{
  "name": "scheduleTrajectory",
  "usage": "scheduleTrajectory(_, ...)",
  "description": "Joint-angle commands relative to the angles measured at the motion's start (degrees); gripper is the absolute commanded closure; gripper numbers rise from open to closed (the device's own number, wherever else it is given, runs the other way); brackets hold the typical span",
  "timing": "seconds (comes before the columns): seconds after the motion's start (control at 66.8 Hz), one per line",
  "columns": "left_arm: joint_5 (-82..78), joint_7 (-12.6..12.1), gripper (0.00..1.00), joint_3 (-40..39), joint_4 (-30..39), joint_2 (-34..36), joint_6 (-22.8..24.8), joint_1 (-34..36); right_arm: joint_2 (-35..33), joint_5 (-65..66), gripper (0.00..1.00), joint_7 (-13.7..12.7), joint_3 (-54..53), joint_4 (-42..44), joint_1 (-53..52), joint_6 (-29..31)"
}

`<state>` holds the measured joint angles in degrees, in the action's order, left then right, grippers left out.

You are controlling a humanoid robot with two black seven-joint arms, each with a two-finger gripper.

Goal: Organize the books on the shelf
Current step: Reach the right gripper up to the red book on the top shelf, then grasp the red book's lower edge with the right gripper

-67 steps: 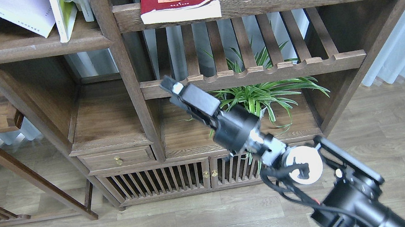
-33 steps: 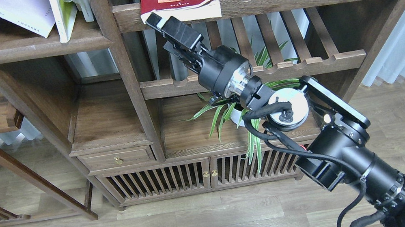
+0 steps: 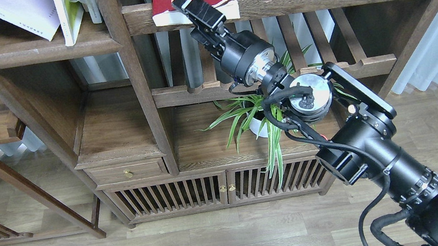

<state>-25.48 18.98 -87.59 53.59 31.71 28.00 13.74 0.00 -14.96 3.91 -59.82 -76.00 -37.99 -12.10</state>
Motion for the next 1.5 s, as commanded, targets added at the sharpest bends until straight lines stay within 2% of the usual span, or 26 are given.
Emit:
scheduleTrajectory(0.0, -0.09, 0.0, 0.04, 0.14, 0.02, -0.16, 0.0, 0.15, 0.0, -0.68, 0.03, 1.63, 0.41, 0.06, -0.33, 0.06)
scheduleTrajectory(0.195, -0.09, 0.0, 0.04, -0.04, -0.07, -0.16, 0.0, 0.33, 0.0, -1.82, 0.03, 3.91, 0.67, 0.06, -0.24, -0.03)
scheduleTrajectory(0.614, -0.01, 0.0, 0.04, -0.12, -0.42, -0.16, 0.0, 0.41, 0.0, -4.9, 0.05, 3.74, 6.74, 1.29, -0.33, -0.29)
scheduleTrajectory(0.913, -0.01, 0.0, 0.04, -0.3, -0.42, -0.16, 0.0, 0.59, 0.0, -5.52, 0.17, 3.91, 6.21, 2.52, -1.3, 0.5)
scheduleTrajectory(1.048, -0.01, 0.0, 0.03, -0.3, -0.42, -0.16, 0.0, 0.59, 0.0, -5.69, 0.18, 3.91, 4.8, 3.4, -2.26, 0.59)
scheduleTrajectory(1.272, -0.01, 0.0, 0.03, -0.3, -0.42, -0.16, 0.0, 0.59, 0.0, -6.48, 0.3, 3.91, 3.4, 4.89, -2.35, 0.59)
scheduleTrajectory(1.287, -0.01, 0.0, 0.03, -0.3, -0.42, -0.16, 0.0, 0.59, 0.0, -6.48, 0.37, 3.91, 3.4, 5.07, -2.26, 0.59)
scheduleTrajectory(1.482, -0.09, 0.0, 0.03, -0.3, -0.59, -0.16, 0.0, 0.59, 0.0, -6.31, 0.63, 4.0, 3.48, 5.77, -2.35, 1.03)
